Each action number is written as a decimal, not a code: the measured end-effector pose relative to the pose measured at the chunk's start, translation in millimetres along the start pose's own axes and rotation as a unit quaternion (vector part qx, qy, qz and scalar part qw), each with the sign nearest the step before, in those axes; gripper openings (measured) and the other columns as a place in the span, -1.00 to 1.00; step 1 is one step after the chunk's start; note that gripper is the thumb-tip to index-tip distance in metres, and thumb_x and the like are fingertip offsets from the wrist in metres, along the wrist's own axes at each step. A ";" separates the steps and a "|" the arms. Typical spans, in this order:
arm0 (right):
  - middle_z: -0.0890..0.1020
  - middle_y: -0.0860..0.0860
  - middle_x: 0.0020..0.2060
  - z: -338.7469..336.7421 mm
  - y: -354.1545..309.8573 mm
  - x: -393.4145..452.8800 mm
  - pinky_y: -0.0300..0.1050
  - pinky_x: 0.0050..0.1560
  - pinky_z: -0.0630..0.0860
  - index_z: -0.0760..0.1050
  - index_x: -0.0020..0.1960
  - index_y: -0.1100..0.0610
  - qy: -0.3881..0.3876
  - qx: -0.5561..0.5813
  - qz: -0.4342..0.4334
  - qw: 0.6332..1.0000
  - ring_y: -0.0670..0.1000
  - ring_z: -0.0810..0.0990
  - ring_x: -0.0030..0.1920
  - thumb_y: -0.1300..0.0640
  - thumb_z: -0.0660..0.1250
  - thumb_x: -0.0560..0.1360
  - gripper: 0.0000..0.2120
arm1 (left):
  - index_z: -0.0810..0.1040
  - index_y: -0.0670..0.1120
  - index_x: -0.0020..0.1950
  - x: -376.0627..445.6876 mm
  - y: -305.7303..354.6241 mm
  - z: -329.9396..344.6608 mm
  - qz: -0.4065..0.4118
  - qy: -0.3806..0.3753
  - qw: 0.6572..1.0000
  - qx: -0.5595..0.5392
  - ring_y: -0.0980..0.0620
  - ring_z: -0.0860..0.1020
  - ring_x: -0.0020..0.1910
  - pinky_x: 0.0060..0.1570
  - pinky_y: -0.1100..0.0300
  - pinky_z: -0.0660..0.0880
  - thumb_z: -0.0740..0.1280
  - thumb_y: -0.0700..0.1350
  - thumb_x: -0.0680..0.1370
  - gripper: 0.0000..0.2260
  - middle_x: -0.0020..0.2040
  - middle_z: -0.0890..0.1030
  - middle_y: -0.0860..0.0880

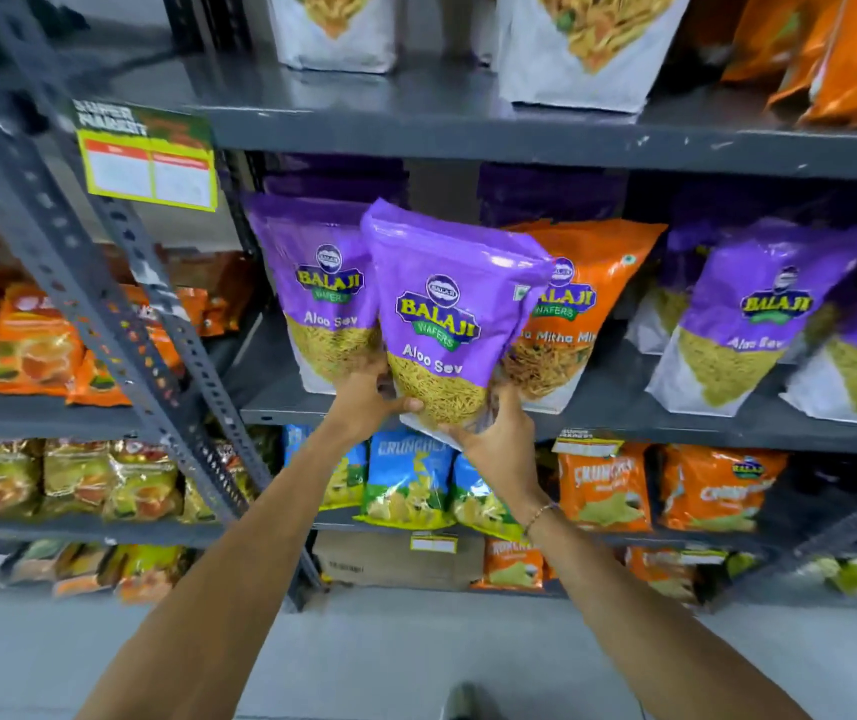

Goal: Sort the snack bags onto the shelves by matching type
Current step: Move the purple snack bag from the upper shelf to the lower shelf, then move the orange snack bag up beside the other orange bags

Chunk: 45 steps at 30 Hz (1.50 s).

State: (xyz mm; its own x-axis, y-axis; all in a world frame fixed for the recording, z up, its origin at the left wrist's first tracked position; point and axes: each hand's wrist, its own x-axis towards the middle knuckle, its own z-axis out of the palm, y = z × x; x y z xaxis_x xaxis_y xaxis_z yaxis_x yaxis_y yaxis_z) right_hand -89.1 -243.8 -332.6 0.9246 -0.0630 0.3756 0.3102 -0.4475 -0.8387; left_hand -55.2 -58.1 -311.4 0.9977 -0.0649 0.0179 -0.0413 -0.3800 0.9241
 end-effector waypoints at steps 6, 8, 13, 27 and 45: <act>0.62 0.10 0.12 29.5 28.0 2.9 -0.23 -0.09 0.37 0.41 0.15 0.12 0.066 -0.036 0.068 0.995 0.14 0.59 0.11 -0.17 0.56 0.22 -0.35 | 0.37 -0.21 0.32 27.6 -14.0 12.8 0.022 -0.031 0.999 -0.011 0.19 0.56 0.01 0.10 0.16 0.53 0.38 -0.41 0.40 -0.49 0.16 0.51 -0.15; 0.58 0.07 0.22 35.8 28.5 5.1 -0.19 0.00 0.42 0.38 0.20 0.04 0.077 -0.040 0.072 0.994 0.09 0.57 0.19 -0.24 0.52 0.22 -0.32 | 0.29 -0.17 0.39 32.1 -14.1 15.6 0.020 -0.036 0.999 -0.014 0.04 0.51 0.07 0.10 0.21 0.51 0.32 -0.43 0.44 -0.45 0.14 0.50 -0.09; 0.54 0.07 0.26 47.9 25.2 12.3 -0.25 -0.07 0.39 0.33 0.20 0.05 0.089 -0.035 0.051 0.994 0.08 0.54 0.22 -0.07 0.57 0.25 -0.35 | 0.22 -0.16 0.44 43.0 -24.4 14.6 0.009 -0.042 0.999 -0.017 -0.01 0.45 0.22 0.14 0.34 0.47 0.27 -0.44 0.46 -0.42 0.23 0.44 -0.03; 0.42 0.14 0.34 49.0 25.6 23.2 0.14 -0.09 0.60 0.17 0.29 0.07 0.050 -0.079 0.004 0.996 0.18 0.47 0.27 -0.17 0.44 0.37 -0.32 | -0.01 -0.13 0.53 33.7 -24.8 31.6 -0.042 -0.017 0.985 0.166 -0.11 0.53 0.08 -0.01 0.24 0.35 0.24 -0.20 0.56 -0.38 0.36 0.45 -0.24; 0.47 0.24 0.26 -107.8 77.3 67.0 0.00 0.23 0.43 0.34 0.31 0.28 0.089 -0.012 0.126 0.988 0.19 0.47 0.27 0.08 0.51 0.36 -0.37 | -0.08 -0.14 0.50 8.4 75.6 152.0 0.076 -0.120 0.990 0.024 0.10 0.21 0.36 0.32 0.32 0.23 0.37 -0.11 0.44 -0.20 0.40 0.20 -0.01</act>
State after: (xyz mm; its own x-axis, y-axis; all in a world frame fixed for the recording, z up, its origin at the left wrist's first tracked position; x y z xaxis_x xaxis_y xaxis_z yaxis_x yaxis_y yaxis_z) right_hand -27.0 -378.8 -329.8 0.9174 -0.3308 0.2212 0.0672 -0.4191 -0.9054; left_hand -58.1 -227.6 -299.4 0.9387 -0.3397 0.0588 -0.1981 -0.3919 0.8984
